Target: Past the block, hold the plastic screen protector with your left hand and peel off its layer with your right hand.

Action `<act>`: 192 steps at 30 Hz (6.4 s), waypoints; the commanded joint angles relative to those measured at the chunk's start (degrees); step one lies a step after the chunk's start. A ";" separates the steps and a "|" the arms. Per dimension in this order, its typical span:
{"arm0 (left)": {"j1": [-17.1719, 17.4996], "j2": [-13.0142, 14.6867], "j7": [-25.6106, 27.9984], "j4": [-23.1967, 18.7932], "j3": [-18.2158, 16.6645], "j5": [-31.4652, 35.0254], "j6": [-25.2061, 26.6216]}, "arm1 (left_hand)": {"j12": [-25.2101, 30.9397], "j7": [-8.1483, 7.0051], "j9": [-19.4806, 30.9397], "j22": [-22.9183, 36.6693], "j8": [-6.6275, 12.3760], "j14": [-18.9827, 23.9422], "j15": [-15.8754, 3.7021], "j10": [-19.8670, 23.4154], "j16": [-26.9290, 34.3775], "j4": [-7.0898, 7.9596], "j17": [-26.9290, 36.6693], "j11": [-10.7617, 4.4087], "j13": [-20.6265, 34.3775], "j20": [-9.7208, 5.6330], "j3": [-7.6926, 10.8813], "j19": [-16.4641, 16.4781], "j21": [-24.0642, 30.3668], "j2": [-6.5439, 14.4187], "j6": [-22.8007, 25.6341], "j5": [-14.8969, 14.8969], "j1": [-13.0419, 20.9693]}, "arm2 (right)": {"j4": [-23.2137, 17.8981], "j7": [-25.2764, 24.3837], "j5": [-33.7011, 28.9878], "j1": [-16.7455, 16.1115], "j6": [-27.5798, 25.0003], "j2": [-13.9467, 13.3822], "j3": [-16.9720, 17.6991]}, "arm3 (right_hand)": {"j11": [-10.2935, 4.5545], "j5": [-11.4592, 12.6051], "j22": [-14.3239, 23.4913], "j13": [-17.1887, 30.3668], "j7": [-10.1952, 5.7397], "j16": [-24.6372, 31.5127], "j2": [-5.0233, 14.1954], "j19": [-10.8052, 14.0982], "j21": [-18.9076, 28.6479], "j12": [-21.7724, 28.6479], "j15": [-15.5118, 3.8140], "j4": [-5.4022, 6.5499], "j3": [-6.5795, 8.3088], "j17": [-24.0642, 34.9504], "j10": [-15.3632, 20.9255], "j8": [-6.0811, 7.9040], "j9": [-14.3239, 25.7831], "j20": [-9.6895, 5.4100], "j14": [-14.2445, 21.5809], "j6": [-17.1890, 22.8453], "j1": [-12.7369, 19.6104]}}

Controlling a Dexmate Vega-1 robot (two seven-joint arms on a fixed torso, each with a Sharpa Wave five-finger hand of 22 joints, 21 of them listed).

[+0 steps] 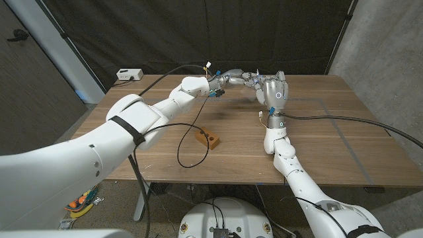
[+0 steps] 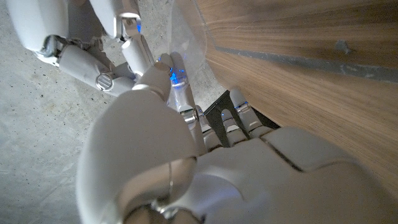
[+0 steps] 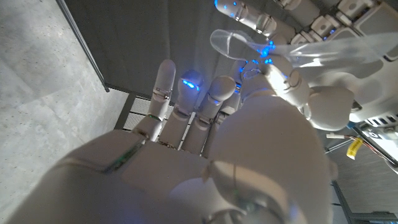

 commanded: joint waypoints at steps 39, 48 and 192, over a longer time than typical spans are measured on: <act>-1.85 -0.95 3.92 0.49 2.68 -0.47 6.57 | 0.35 0.82 1.09 -0.06 0.81 0.15 -3.07 0.31 -0.06 0.06 0.36 -0.17 0.15 -0.16 0.28 -0.45 0.64 0.07 0.58 0.15 0.50 | -8.71 0.12 -1.22 -5.38 10.93 3.68 5.83 | -0.56 0.17 0.67 1.11 -0.71 -0.19 -0.72 -0.14 0.16 -0.52 -3.72 0.09 1.79 0.18 0.32 0.25 0.90 -7.59 0.72 1.82 -0.91; -1.95 -1.21 2.70 0.59 2.27 -1.85 8.43 | 0.47 1.33 1.37 -0.07 1.13 0.18 -3.17 0.52 -0.11 -0.12 0.34 -0.18 0.13 -0.40 0.46 -0.49 0.66 0.05 1.03 0.27 0.78 | -8.68 0.12 -1.71 -5.18 6.34 4.37 6.75 | -0.54 0.21 0.79 1.26 -0.70 -0.28 -0.89 -0.15 0.15 -0.89 -3.72 0.05 2.44 0.19 0.23 0.15 0.86 -7.51 0.79 1.80 -1.05; -0.75 0.76 -2.07 0.62 -1.32 -3.77 5.33 | 0.97 1.24 2.24 -0.11 1.19 0.37 -3.15 0.64 -0.19 0.01 0.52 -0.06 -0.19 -0.65 1.60 -0.49 1.28 -0.30 0.82 0.41 0.54 | -12.72 0.12 -1.52 -11.30 20.49 18.80 15.05 | -0.52 0.33 1.18 3.67 -0.79 -0.42 -2.56 -0.28 0.01 -2.27 -3.74 0.08 6.99 0.22 1.33 0.01 1.02 -7.38 0.92 2.06 -3.26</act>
